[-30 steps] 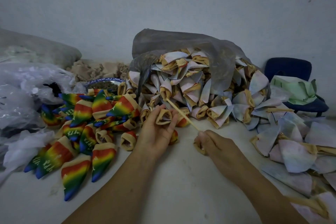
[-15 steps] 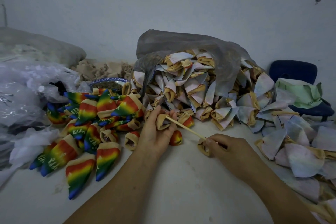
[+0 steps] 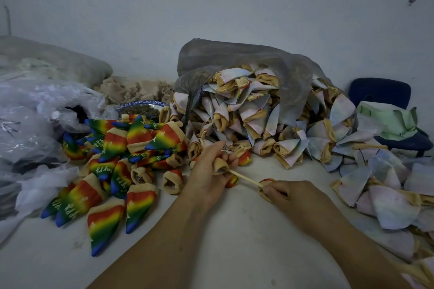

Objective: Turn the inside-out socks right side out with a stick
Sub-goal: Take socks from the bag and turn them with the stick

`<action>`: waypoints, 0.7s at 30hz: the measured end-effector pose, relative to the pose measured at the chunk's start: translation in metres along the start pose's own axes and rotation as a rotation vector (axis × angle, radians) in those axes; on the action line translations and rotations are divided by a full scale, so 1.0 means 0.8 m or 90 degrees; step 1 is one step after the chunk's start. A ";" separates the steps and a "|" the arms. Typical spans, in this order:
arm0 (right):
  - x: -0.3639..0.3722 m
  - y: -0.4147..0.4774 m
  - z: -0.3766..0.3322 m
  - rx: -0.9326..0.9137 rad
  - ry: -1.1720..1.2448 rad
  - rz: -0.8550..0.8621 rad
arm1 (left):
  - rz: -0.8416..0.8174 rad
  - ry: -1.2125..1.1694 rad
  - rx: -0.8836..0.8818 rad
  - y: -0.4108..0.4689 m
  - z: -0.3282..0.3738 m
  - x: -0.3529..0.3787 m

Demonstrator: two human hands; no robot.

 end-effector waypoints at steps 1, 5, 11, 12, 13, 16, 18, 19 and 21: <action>0.001 0.000 -0.001 0.000 -0.012 0.006 | 0.005 0.008 0.004 -0.001 -0.001 0.000; 0.003 -0.002 -0.017 -0.008 -0.044 0.042 | 0.035 -0.036 0.002 -0.005 -0.014 0.004; 0.009 -0.004 -0.040 -0.012 -0.020 0.124 | 0.026 -0.140 -0.003 -0.009 -0.021 0.018; 0.011 -0.004 -0.042 -0.009 -0.013 0.136 | 0.016 -0.141 0.004 -0.010 -0.022 0.021; 0.013 -0.003 -0.042 -0.011 -0.016 0.148 | 0.010 -0.141 0.012 -0.011 -0.022 0.022; 0.014 -0.004 -0.041 -0.026 -0.040 0.187 | -0.002 -0.131 0.031 -0.018 -0.026 0.025; 0.013 -0.005 -0.040 -0.034 -0.052 0.200 | -0.011 -0.110 0.030 -0.021 -0.028 0.025; 0.014 -0.005 -0.039 -0.033 -0.059 0.201 | -0.017 -0.097 0.024 -0.022 -0.029 0.024; 0.014 -0.005 -0.039 -0.036 -0.067 0.203 | -0.035 -0.081 0.007 -0.023 -0.029 0.022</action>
Point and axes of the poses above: each hand's wrist, its own y-axis towards the middle knuckle, its own x-axis out of the palm, z = x × y, the point moved 4 cm from there along y, towards the middle knuckle, and after that the axes turned 12 degrees about -y, right-handed, at the moved point
